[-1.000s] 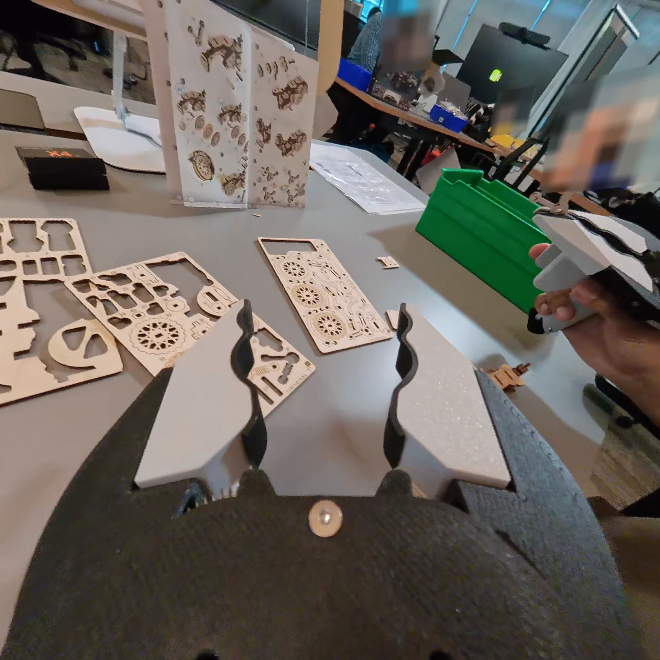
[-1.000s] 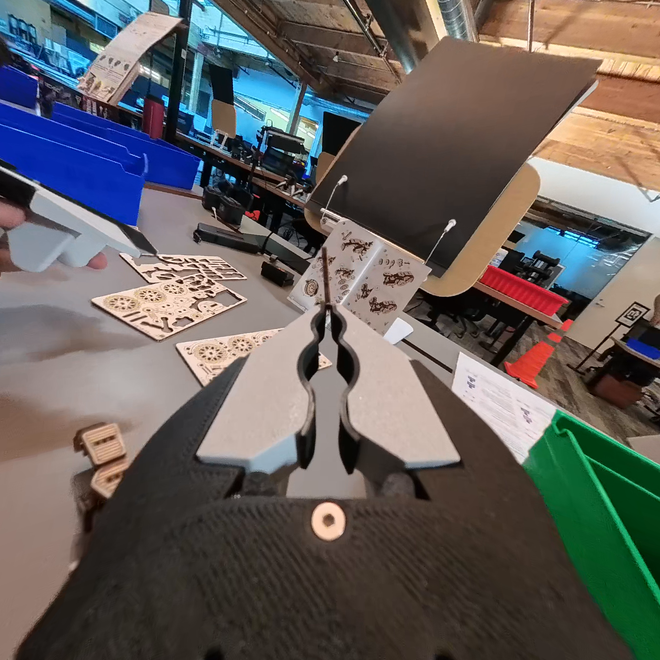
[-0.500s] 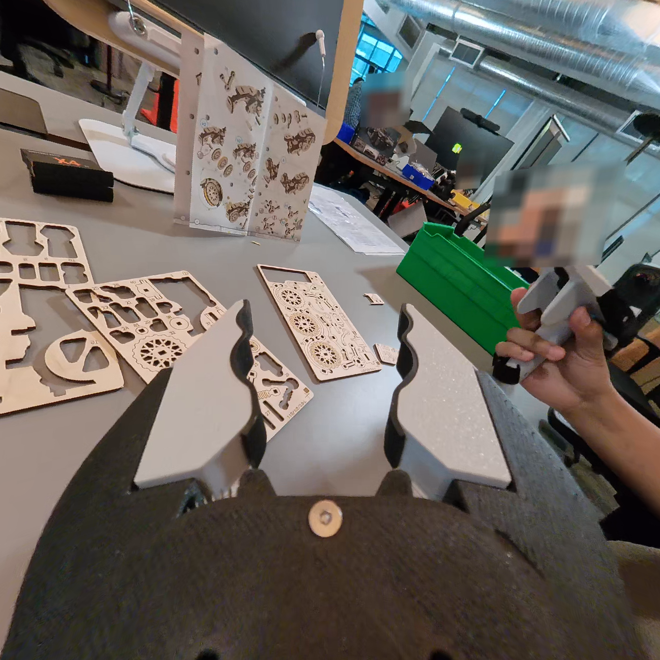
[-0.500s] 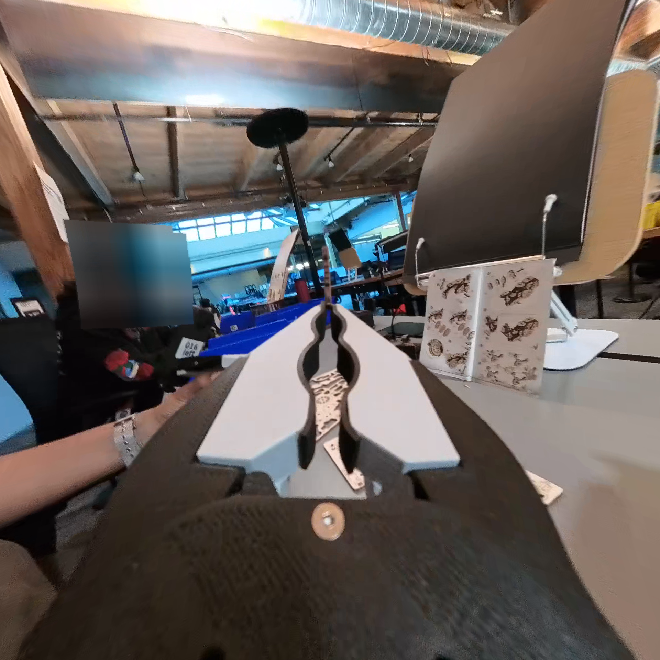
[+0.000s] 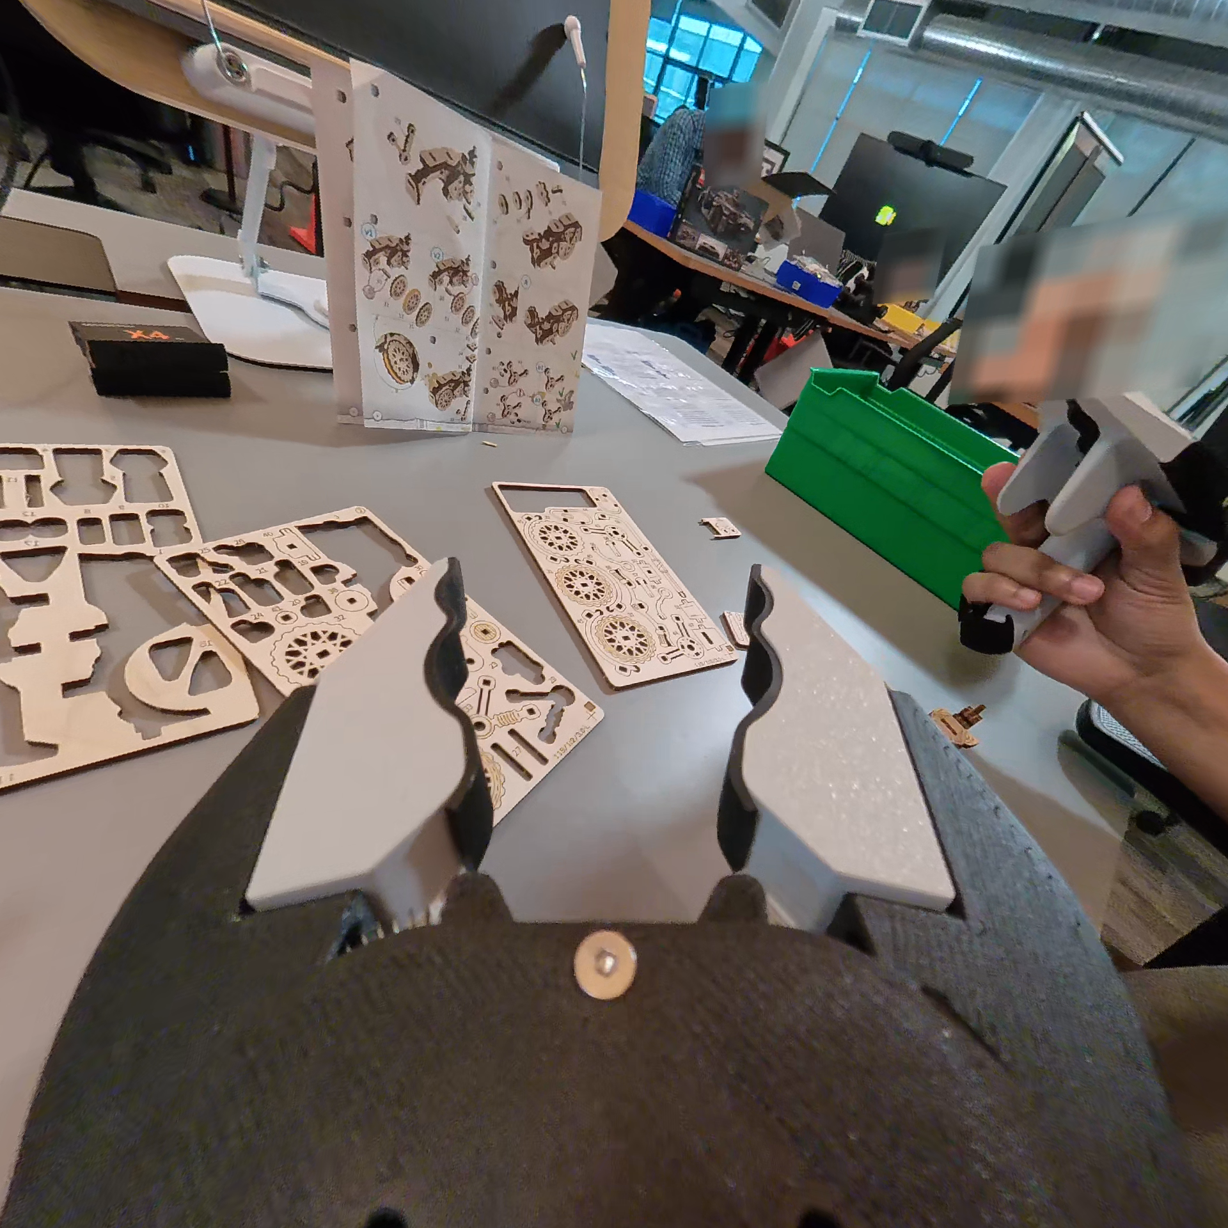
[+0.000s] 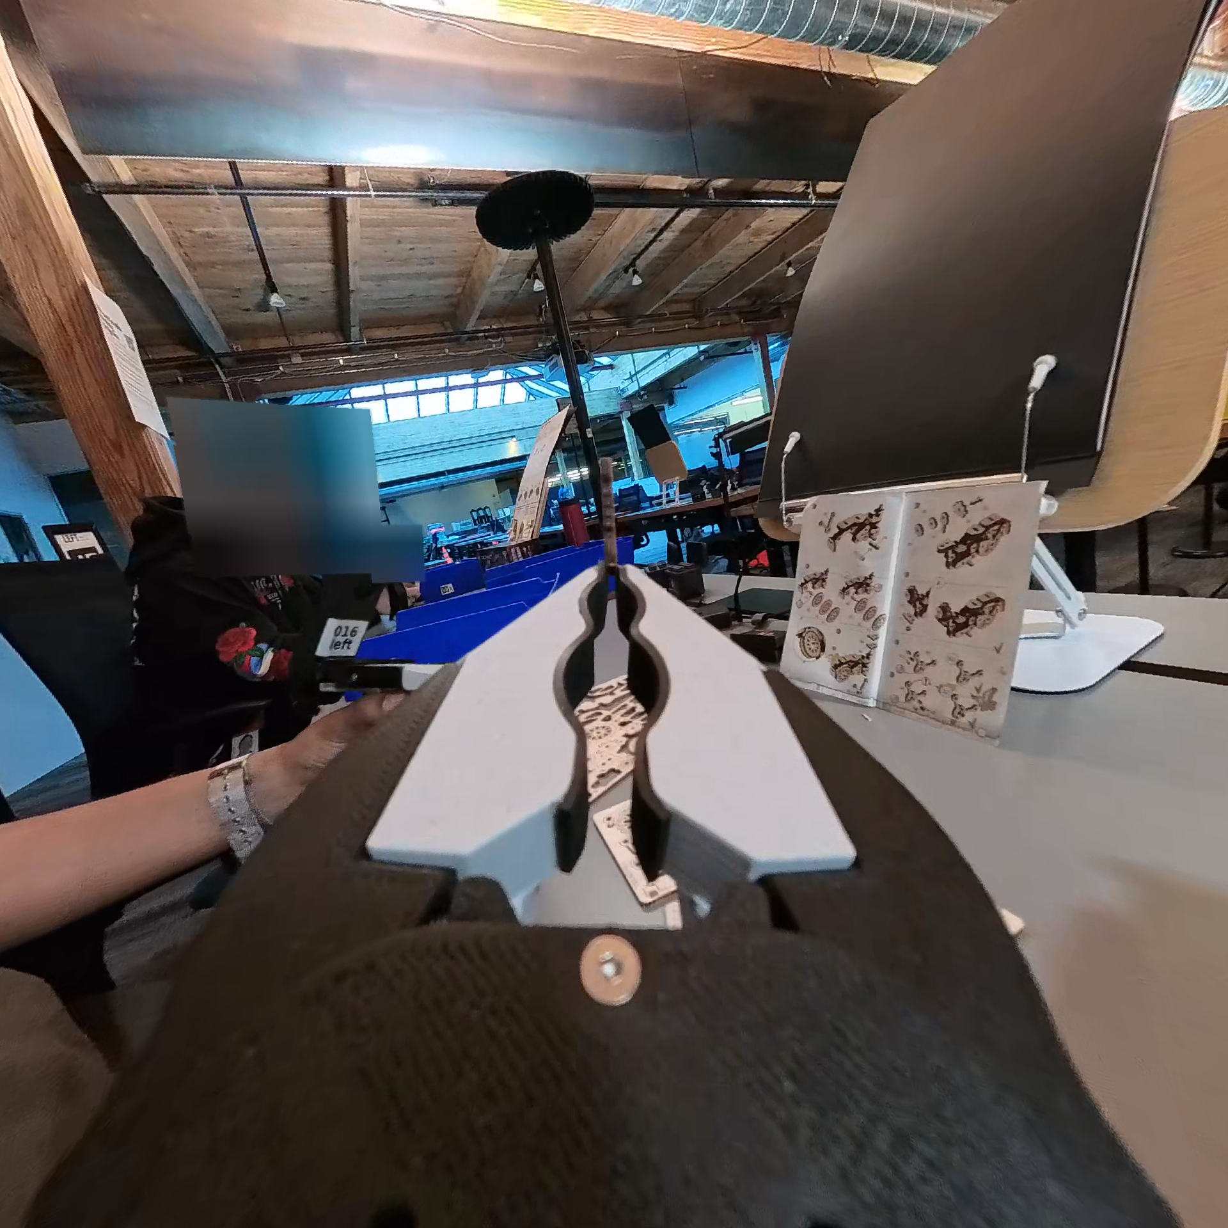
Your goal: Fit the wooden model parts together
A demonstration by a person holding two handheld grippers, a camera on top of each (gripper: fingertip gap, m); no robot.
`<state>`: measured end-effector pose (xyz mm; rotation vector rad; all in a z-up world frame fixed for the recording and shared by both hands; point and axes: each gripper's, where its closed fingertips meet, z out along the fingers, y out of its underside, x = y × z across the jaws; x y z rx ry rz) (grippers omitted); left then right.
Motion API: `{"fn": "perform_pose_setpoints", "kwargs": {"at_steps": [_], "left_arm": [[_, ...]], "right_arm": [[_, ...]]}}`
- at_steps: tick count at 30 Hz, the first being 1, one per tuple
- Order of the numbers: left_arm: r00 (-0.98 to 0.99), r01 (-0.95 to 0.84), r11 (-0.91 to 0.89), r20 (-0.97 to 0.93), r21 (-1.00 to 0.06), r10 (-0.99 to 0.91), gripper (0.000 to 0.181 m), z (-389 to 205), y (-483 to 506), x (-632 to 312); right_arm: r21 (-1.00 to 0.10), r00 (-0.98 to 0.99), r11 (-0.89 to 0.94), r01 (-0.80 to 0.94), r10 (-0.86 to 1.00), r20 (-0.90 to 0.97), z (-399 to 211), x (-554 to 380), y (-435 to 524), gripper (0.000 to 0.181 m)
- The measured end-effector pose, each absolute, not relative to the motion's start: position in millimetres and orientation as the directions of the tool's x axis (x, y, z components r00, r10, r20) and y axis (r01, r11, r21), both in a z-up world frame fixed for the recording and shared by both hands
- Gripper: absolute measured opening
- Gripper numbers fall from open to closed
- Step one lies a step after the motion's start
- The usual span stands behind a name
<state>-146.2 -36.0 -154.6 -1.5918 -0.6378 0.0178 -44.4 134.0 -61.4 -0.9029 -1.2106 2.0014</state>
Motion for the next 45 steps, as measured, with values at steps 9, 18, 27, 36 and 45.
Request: {"fn": "perform_pose_setpoints", "kwargs": {"at_steps": [9,18,27,36,45], "left_arm": [[0.822,0.384,0.052,0.367,-0.922,0.435,0.086,-152.6,-55.5,-145.4],[0.811,0.394,0.075,0.385,-0.916,0.44,0.088,-151.5,-62.8,-142.5],[0.834,0.411,0.081,0.411,-0.908,0.368,0.084,-145.9,-43.4,-134.9],[0.853,0.439,0.079,0.443,-0.895,0.276,0.079,-139.7,-20.2,-128.0],[0.836,0.509,0.108,0.52,-0.854,0.175,0.067,-133.1,-8.9,-118.7]], "right_arm": [[-0.881,-0.571,-0.44,-0.177,0.774,-0.272,-55.0,-56.5,149.7,0.0],[-0.87,-0.593,-0.465,-0.166,0.752,-0.289,-54.6,-64.6,146.3,0.0],[-0.888,-0.57,-0.435,-0.149,0.771,-0.282,-60.7,-53.8,144.5,0.0],[-0.869,-0.518,-0.475,-0.137,0.782,-0.346,-64.3,-24.0,150.7,0.0],[-0.989,-0.448,-0.101,-0.107,0.893,-0.043,-91.6,-19.7,113.1,0.0]]}}
